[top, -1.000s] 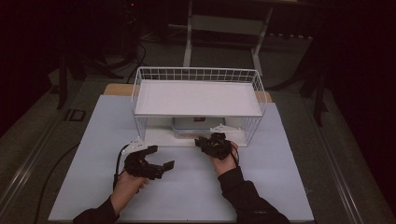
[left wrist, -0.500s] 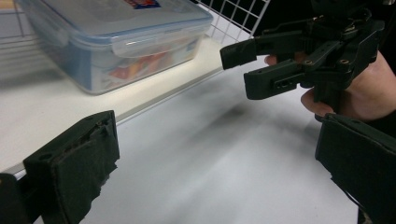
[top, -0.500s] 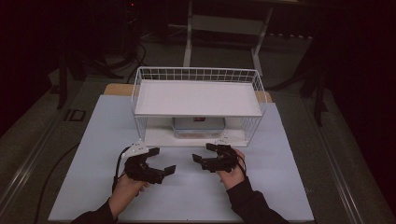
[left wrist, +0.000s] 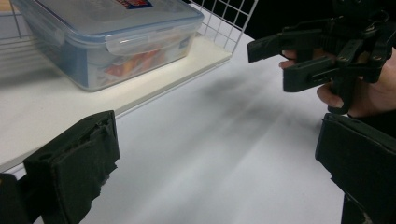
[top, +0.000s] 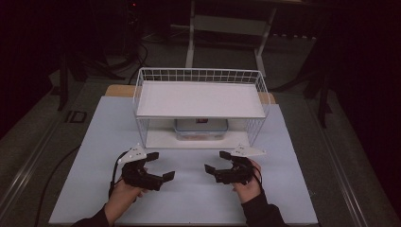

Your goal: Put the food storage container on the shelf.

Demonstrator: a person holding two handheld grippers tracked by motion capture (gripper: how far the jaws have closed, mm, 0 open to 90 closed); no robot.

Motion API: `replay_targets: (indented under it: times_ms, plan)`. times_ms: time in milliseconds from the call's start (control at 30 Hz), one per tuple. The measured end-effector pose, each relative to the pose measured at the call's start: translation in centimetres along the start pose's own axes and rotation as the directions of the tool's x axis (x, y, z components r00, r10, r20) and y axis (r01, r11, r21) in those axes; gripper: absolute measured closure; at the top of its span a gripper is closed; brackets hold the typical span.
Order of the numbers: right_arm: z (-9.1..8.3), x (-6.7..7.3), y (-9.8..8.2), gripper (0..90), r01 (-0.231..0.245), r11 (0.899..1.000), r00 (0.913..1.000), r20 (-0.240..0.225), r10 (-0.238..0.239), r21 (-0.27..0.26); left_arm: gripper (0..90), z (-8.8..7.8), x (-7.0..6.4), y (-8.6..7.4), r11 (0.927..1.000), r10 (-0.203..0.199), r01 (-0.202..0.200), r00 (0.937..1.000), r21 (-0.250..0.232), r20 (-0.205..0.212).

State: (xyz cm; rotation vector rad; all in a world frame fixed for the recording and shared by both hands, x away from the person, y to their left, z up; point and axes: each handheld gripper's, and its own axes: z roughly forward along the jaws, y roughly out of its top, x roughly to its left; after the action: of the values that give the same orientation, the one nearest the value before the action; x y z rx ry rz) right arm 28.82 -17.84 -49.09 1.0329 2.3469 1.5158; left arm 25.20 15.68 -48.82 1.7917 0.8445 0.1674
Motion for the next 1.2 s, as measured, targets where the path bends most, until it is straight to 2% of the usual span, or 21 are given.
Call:
replay_targets:
  times_ms: [133,400,567,633,700,800,1000,1200]
  plan:
    - [-1.1,0.2,-0.4,15.0,0.02,1.0,0.9998,0.007,-0.02,-0.014,0.0,-0.5,-0.1,-0.2,1.0,0.006,-0.006,0.9999,0.007,0.013]
    - [-3.2,0.4,-1.2,15.0,0.027,0.999,0.9995,0.019,-0.027,-0.031,0.0,-2.0,-0.1,-0.7,1.0,0.008,-0.008,0.9998,-0.001,0.018]
    - [-4.6,0.6,-1.9,15.0,0.008,0.999,0.9996,0.026,-0.007,-0.048,0.0,-3.1,0.2,-1.0,0.9997,0.012,-0.012,0.9996,-0.022,0.025]
    - [-4.9,0.7,-2.3,15.1,0.014,0.999,0.9992,0.037,-0.013,-0.038,0.0,-3.4,0.2,-1.2,0.9996,0.016,-0.015,0.9995,-0.022,0.026]
    - [-5.2,0.8,-2.6,15.0,0.024,0.999,0.9988,0.044,-0.023,-0.028,0.0,-3.7,0.2,-1.4,0.9997,0.02,-0.02,0.9995,-0.012,0.023]
    - [-5.9,0.8,-3.1,15.1,0.002,0.999,0.9988,0.048,-0.001,-0.033,0.0,-4.2,0.2,-1.8,0.9998,0.02,-0.02,0.9995,0.005,0.025]
    - [-7.0,1.2,-3.8,15.2,0.003,1.0,0.998,0.064,-0.001,-0.028,0.0,-5.0,0.0,-2.5,0.9999,0.012,-0.012,0.9997,-0.001,0.02]
    - [-8.2,0.8,-4.6,15.5,-0.006,0.999,0.9966,0.082,0.009,-0.039,0.0,-5.0,-0.2,-2.9,0.9996,0.026,-0.026,0.9996,0.012,0.011]
